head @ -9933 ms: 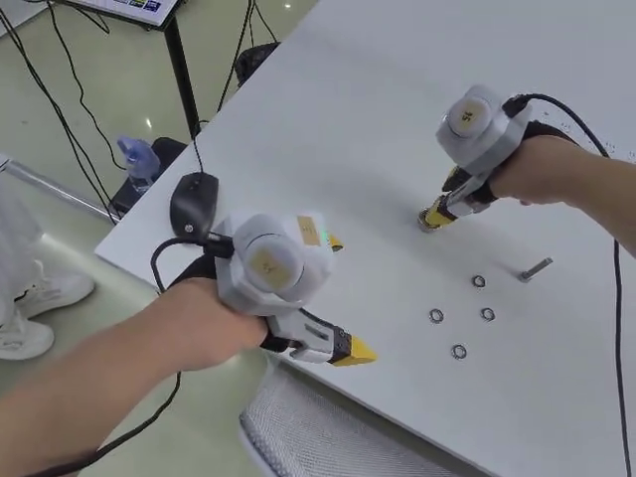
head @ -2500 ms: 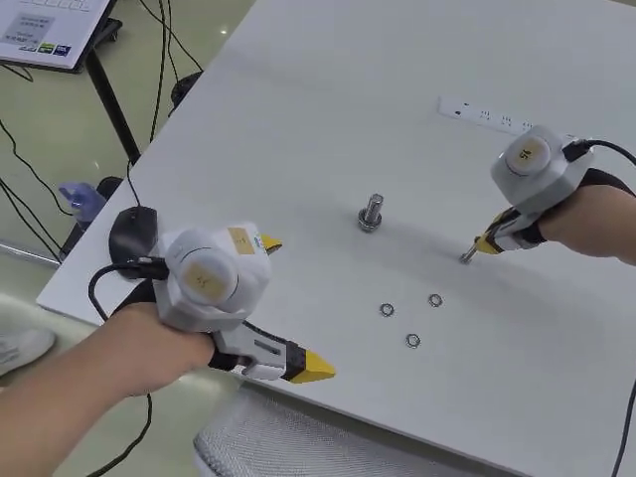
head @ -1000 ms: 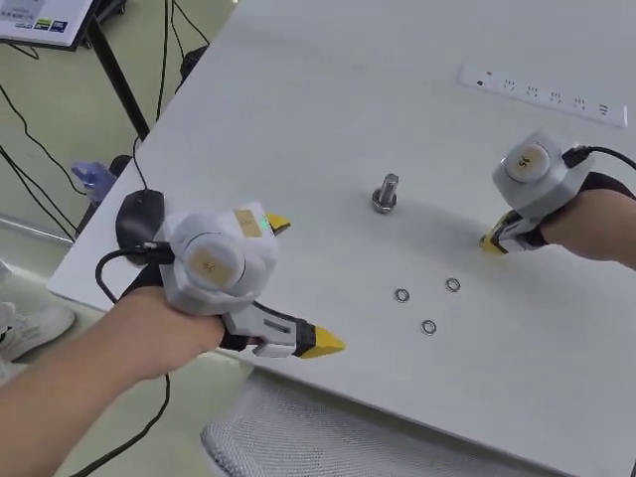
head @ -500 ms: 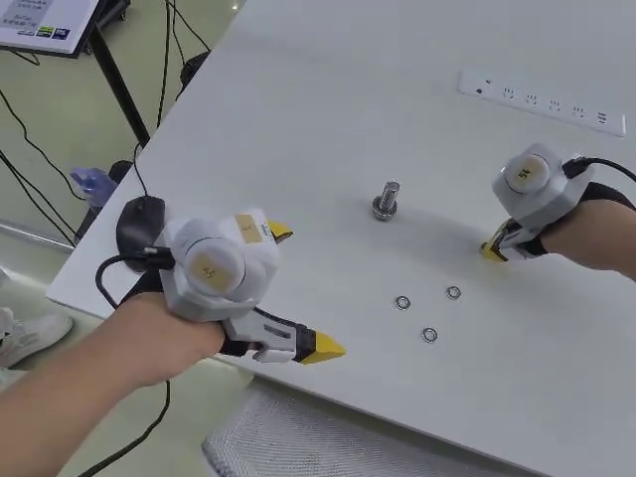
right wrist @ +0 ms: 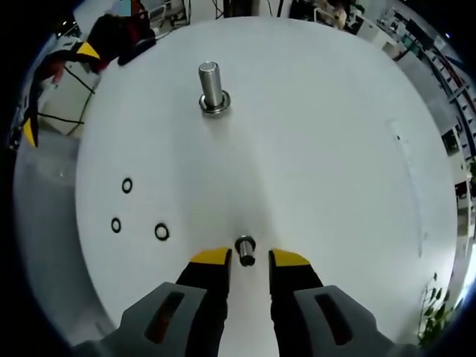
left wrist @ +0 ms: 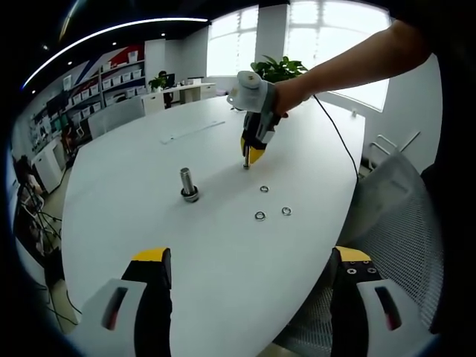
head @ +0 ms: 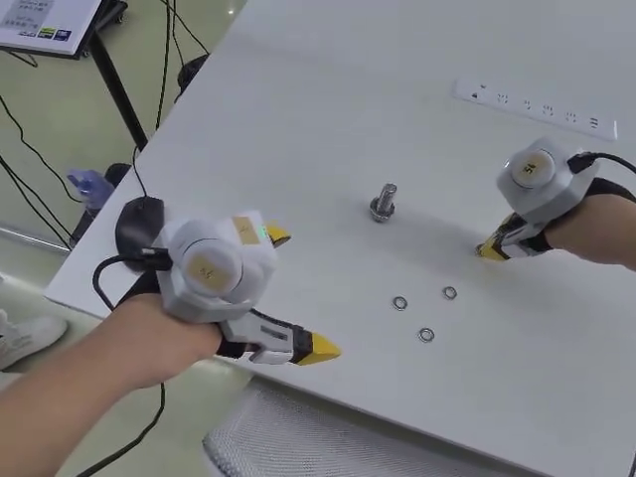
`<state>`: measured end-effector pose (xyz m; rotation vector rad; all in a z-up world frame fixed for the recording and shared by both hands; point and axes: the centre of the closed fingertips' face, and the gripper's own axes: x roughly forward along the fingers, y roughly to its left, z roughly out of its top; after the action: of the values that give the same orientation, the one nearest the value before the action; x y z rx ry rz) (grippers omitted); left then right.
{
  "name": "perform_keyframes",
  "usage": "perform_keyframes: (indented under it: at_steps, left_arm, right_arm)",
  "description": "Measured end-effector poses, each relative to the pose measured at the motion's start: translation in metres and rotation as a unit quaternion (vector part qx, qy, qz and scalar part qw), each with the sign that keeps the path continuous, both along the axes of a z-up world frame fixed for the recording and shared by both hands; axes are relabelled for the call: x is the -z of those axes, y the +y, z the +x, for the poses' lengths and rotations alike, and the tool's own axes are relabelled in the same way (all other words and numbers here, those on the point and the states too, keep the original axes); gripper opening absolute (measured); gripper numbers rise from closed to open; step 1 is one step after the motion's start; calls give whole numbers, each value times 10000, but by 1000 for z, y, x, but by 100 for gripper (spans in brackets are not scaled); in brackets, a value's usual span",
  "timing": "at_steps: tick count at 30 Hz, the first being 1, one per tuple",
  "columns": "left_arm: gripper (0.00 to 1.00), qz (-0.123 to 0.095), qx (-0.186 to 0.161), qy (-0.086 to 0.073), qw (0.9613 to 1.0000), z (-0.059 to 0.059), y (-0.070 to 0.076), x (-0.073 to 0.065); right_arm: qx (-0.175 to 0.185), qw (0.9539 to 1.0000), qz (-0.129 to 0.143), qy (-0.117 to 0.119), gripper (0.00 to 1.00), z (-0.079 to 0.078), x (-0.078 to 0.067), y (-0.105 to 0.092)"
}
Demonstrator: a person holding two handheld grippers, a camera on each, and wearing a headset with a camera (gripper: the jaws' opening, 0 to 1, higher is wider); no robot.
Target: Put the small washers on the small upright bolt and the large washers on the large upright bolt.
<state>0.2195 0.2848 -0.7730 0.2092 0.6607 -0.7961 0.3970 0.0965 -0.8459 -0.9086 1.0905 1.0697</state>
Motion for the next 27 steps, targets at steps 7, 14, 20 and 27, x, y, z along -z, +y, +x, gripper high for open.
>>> perform_keyframes:
  at_steps: [7, 14, 20, 27]
  left_arm:
    - [87, 12, 30, 11, 10000, -3, 0, 0]
    - [86, 9, 114, -43, 9999, -7, -2, -5]
    - [86, -119, 71, -103, 9999, -5, -3, -17]
    - [86, -82, 92, -131, 9998, -6, -1, -17]
  right_arm:
    - [-58, 9999, 32, -112, 21, -2, -18, 1]
    - [-24, 9999, 20, -152, 21, -9, -29, -4]
    - [-1, 9999, 41, -113, 21, -21, -33, -6]
    - [66, 9999, 150, -40, 22, -38, -35, -1]
